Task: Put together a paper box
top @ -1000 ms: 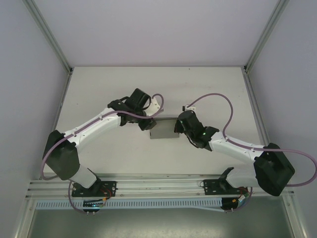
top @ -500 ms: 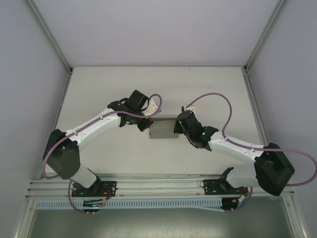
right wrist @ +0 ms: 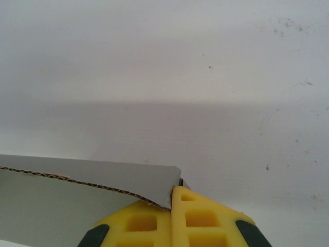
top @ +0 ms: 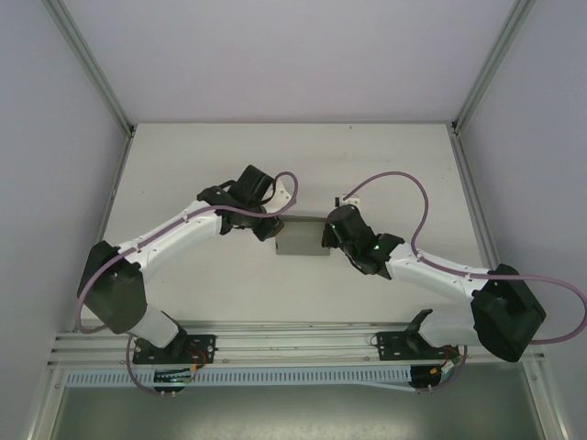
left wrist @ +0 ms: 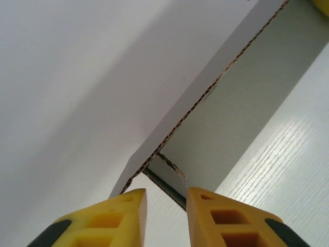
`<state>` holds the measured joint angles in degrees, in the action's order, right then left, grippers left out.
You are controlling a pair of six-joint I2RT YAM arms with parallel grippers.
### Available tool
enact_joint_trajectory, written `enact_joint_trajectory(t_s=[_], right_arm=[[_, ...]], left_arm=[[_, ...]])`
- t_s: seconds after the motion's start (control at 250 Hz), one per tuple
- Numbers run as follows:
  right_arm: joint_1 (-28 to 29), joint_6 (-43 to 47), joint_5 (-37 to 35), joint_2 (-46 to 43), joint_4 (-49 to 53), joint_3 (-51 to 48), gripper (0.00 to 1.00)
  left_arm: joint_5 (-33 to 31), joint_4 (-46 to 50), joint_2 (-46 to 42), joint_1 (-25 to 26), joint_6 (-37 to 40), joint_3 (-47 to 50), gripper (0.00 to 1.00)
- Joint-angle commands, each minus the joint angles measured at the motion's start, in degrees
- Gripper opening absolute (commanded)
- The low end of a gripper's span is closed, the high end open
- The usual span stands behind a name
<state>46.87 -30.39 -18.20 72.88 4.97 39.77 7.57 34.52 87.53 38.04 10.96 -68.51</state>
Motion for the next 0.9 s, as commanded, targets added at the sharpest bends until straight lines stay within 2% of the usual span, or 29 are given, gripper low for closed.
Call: enact_joint_trajectory(t_s=[0.0, 0.152, 0.224, 0.328, 0.52, 0.632, 0.691, 0.815, 0.855, 0.895], right_arm=[[1.12, 0.57, 4.82, 2.62, 14.37, -3.38, 0.0], [1.19, 1.01, 5.61, 2.8, 14.3, -3.05, 0.0], [1.15, 0.87, 5.39, 2.79, 14.78, -3.03, 0.0], [1.13, 0.6, 5.07, 2.62, 15.01, -3.04, 0.0], [1.28, 0.69, 5.45, 2.71, 15.42, -2.79, 0.0], [1.27, 0.6, 5.55, 2.28, 15.11, -2.94, 0.0], [1.25, 0.61, 5.59, 2.11, 15.08, -2.94, 0.0], [1.31, 0.47, 5.57, 1.79, 15.06, -3.29, 0.0], [1.31, 0.42, 5.68, 1.74, 15.2, -3.29, 0.0], [1.31, 0.39, 5.75, 1.83, 15.24, -3.2, 0.0]], left_arm=[[0.85, -0.17, -3.5, -2.01, 1.93, -0.75, 0.39], [5.25, 0.9, -2.12, -3.36, 6.25, -1.85, 0.51], [9.48, 2.5, -0.62, -4.35, 7.39, -3.65, 0.51], [12.23, 3.92, 0.23, -4.38, 7.93, -4.13, 0.52], [12.76, 3.59, 0.86, -4.46, 8.77, -2.17, 0.53], [10.0, 3.7, 2.63, -4.65, 8.1, -2.78, 0.43], [10.99, 4.1, 3.56, -4.75, 8.12, -3.11, 0.41], [8.89, 3.71, 4.14, -4.82, 7.5, -2.98, 0.36], [9.32, 3.72, 3.96, -4.83, 7.4, -3.19, 0.29], [9.43, 3.56, 3.69, -4.83, 6.96, -3.37, 0.17]])
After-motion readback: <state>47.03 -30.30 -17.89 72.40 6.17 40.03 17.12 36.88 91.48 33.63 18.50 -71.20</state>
